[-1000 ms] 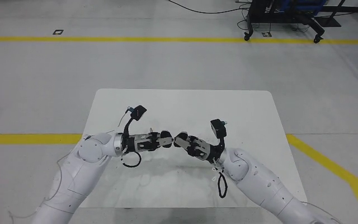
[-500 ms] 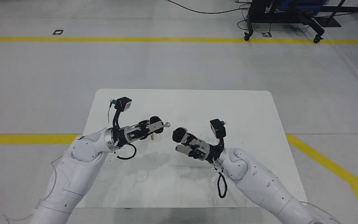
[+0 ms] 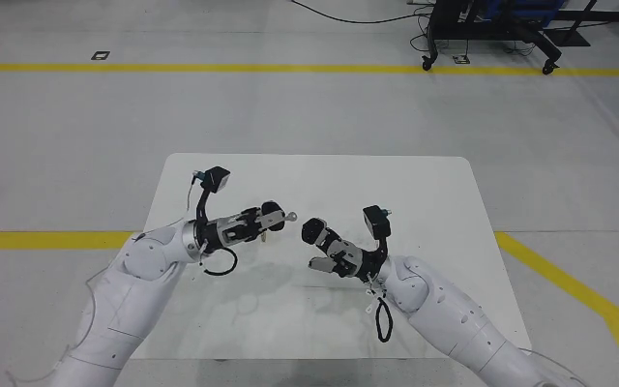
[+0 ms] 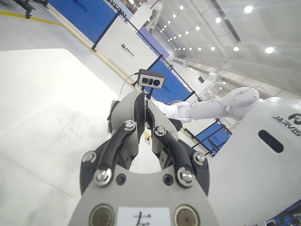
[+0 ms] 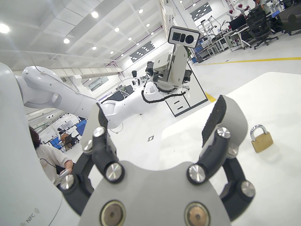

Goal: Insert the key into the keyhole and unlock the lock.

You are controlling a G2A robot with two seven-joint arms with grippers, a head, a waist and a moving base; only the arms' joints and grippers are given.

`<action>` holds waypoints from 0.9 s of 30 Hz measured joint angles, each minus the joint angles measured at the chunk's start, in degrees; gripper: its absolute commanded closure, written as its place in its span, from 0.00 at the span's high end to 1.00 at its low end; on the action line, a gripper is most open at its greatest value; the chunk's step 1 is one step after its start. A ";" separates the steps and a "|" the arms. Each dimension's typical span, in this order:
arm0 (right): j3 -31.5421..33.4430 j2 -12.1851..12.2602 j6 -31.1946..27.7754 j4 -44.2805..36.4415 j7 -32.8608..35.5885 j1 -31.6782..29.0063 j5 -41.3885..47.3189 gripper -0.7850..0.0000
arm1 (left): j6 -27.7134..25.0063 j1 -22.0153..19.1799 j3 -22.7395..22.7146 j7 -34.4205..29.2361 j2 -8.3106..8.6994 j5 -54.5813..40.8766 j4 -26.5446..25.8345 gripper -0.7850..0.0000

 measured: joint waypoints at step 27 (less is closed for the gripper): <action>4.59 6.26 11.69 -6.75 47.30 -1.28 31.51 0.44 | 4.65 -3.24 6.14 -13.59 0.70 6.74 -1.30 0.00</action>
